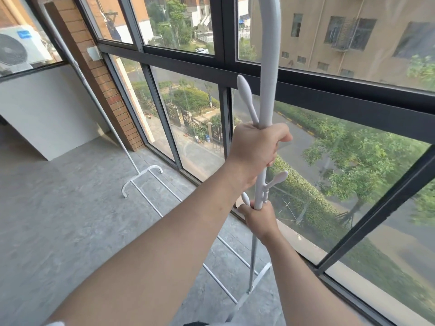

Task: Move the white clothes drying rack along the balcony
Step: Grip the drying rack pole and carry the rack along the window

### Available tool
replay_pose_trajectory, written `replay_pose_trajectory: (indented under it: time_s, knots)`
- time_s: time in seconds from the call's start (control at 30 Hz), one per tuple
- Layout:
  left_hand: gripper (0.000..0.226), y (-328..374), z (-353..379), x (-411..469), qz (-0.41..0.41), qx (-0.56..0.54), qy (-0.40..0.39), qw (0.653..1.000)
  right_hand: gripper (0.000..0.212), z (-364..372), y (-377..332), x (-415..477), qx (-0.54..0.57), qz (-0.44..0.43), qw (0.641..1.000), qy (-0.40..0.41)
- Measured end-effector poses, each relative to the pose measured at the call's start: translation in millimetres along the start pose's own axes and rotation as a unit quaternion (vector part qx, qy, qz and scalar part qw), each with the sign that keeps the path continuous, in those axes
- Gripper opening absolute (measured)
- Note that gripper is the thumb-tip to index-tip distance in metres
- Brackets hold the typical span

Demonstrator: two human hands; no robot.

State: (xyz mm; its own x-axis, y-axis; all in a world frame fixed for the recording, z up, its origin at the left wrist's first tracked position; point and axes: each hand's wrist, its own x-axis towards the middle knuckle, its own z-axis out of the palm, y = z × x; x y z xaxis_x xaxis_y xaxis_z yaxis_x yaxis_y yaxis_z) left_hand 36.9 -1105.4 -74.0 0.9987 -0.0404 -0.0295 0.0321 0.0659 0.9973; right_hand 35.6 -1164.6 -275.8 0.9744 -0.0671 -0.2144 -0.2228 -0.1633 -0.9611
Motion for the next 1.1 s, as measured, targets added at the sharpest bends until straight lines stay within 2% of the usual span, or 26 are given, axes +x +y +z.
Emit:
replay_pose_trajectory:
  time_s: [0.17,0.27,0.4,0.63,0.77,0.83,0.9,1.03,1.1]
  knots:
    - [0.057,-7,-3,3,-0.006,0.014,-0.038,0.999,0.025,-1,4,-1,0.013,0.025,0.999,0.021]
    - [0.051,-10,-3,5,-0.012,0.02,-0.069,0.997,0.033,-3,4,-3,0.008,0.036,0.998,0.04]
    - [0.054,-11,-5,12,-0.015,0.032,-0.103,0.994,0.023,-5,1,-5,-0.015,0.049,0.997,0.049]
    - [0.06,-15,-4,20,-0.006,0.033,-0.187,0.982,0.022,-7,2,-7,-0.013,0.064,0.994,0.087]
    - [0.059,-16,-6,27,-0.006,0.043,-0.198,0.979,0.022,-8,1,-6,-0.027,0.078,0.993,0.088]
    - [0.058,-18,-7,26,-0.008,0.047,-0.2,0.979,0.029,-7,0,-7,-0.023,0.085,0.992,0.094]
    - [0.053,-20,-9,24,-0.002,0.05,-0.206,0.977,0.038,-5,0,-9,-0.026,0.092,0.99,0.105]
    - [0.03,-17,-21,23,0.033,0.112,-0.225,0.967,0.034,-3,-5,-14,-0.062,0.104,0.985,0.126]
    - [0.032,-16,-39,22,0.064,0.167,-0.249,0.952,0.04,-1,-6,-18,-0.044,0.118,0.983,0.135]
